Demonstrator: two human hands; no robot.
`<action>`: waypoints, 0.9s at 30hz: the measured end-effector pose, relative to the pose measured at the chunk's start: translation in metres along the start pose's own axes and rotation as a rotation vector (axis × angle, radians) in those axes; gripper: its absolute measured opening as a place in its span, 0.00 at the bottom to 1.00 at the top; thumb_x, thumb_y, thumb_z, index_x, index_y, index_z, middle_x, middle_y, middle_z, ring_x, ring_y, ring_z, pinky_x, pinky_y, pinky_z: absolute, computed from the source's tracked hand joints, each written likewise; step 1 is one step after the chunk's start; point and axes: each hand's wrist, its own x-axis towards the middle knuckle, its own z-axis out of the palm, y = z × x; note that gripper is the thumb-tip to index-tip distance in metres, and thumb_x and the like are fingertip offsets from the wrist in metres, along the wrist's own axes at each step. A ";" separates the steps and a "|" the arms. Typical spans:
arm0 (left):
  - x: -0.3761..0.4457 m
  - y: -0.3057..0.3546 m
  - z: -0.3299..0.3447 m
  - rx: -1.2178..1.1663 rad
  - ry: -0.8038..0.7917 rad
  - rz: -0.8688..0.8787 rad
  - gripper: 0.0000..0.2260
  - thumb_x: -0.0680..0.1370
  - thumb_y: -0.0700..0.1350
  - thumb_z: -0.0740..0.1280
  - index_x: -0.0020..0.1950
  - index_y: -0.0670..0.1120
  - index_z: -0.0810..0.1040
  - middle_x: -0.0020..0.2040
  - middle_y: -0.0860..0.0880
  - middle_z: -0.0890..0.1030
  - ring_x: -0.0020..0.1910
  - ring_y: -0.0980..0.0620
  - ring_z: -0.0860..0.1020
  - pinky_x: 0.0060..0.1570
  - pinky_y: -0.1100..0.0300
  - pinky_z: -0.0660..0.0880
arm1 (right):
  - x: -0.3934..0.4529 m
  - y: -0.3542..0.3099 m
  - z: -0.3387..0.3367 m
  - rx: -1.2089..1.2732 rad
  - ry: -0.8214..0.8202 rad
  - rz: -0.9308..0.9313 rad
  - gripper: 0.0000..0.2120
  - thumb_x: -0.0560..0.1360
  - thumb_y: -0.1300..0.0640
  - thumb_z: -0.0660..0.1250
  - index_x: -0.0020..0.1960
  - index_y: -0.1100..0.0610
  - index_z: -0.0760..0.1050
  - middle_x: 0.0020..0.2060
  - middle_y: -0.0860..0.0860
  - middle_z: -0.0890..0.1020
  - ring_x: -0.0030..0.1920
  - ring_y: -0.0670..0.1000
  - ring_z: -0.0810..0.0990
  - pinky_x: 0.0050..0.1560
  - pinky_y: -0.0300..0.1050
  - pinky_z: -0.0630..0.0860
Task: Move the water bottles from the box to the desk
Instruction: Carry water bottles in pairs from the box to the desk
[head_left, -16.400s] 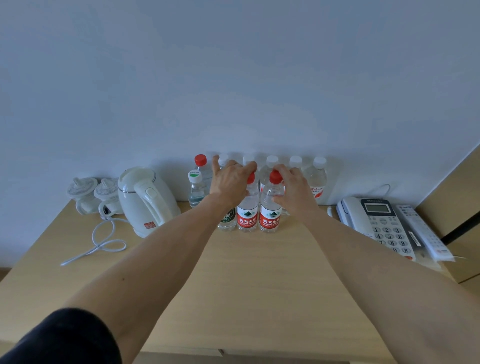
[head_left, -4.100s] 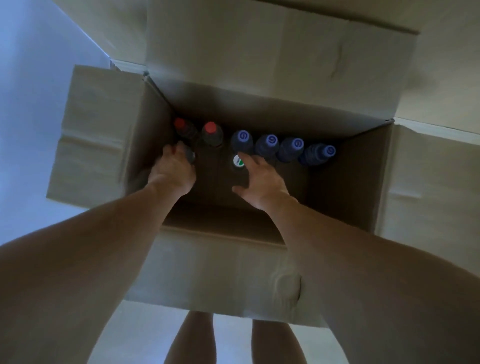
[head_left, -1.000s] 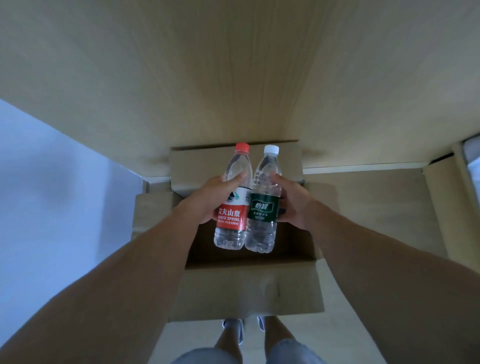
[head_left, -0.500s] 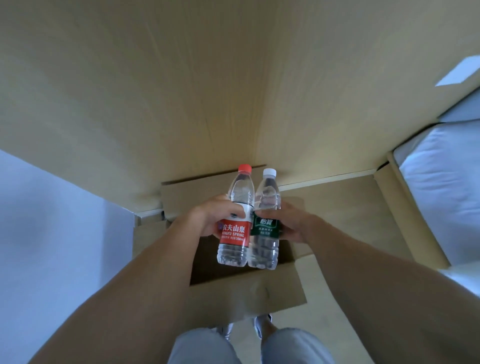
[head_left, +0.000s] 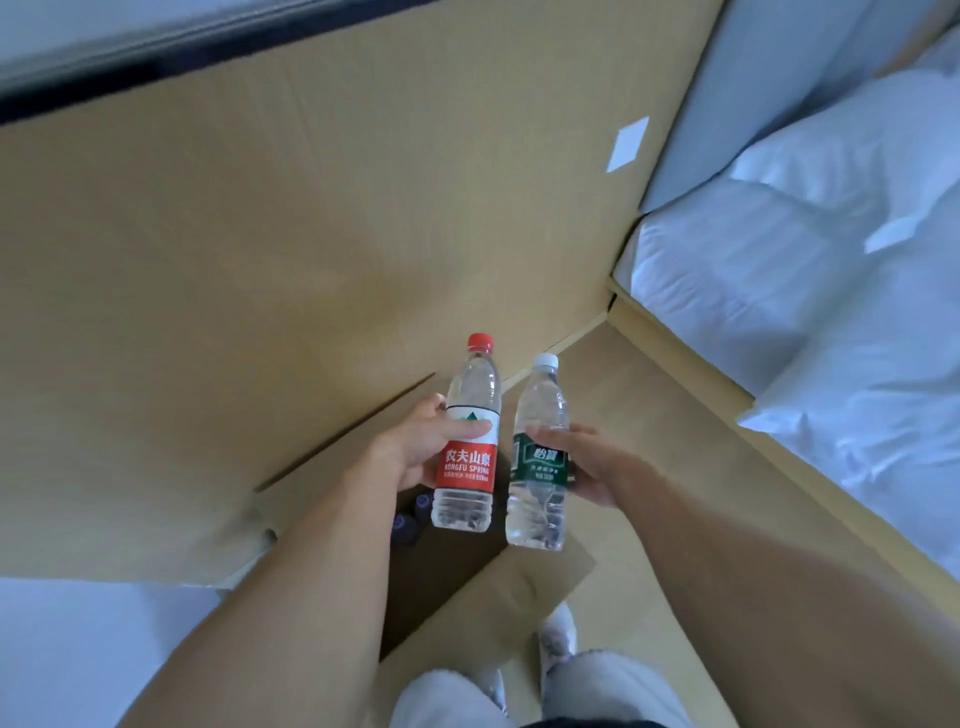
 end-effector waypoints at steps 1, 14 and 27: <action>-0.001 0.003 0.010 0.016 -0.023 0.007 0.37 0.70 0.43 0.78 0.75 0.48 0.64 0.57 0.42 0.83 0.47 0.45 0.85 0.37 0.50 0.82 | -0.007 0.002 -0.009 0.020 0.022 -0.011 0.29 0.65 0.59 0.79 0.62 0.63 0.72 0.53 0.61 0.84 0.53 0.60 0.84 0.56 0.59 0.80; 0.002 0.028 0.190 0.314 -0.303 0.038 0.30 0.65 0.48 0.81 0.64 0.48 0.77 0.54 0.42 0.85 0.53 0.40 0.84 0.57 0.38 0.79 | -0.112 0.057 -0.170 0.304 0.248 -0.165 0.20 0.69 0.54 0.79 0.57 0.59 0.79 0.46 0.56 0.87 0.44 0.54 0.87 0.42 0.50 0.83; -0.051 -0.047 0.472 0.527 -0.482 0.052 0.20 0.76 0.37 0.72 0.67 0.42 0.73 0.57 0.35 0.82 0.44 0.40 0.82 0.52 0.43 0.81 | -0.280 0.199 -0.364 0.541 0.506 -0.236 0.19 0.69 0.53 0.79 0.57 0.57 0.79 0.45 0.55 0.87 0.44 0.53 0.87 0.45 0.53 0.83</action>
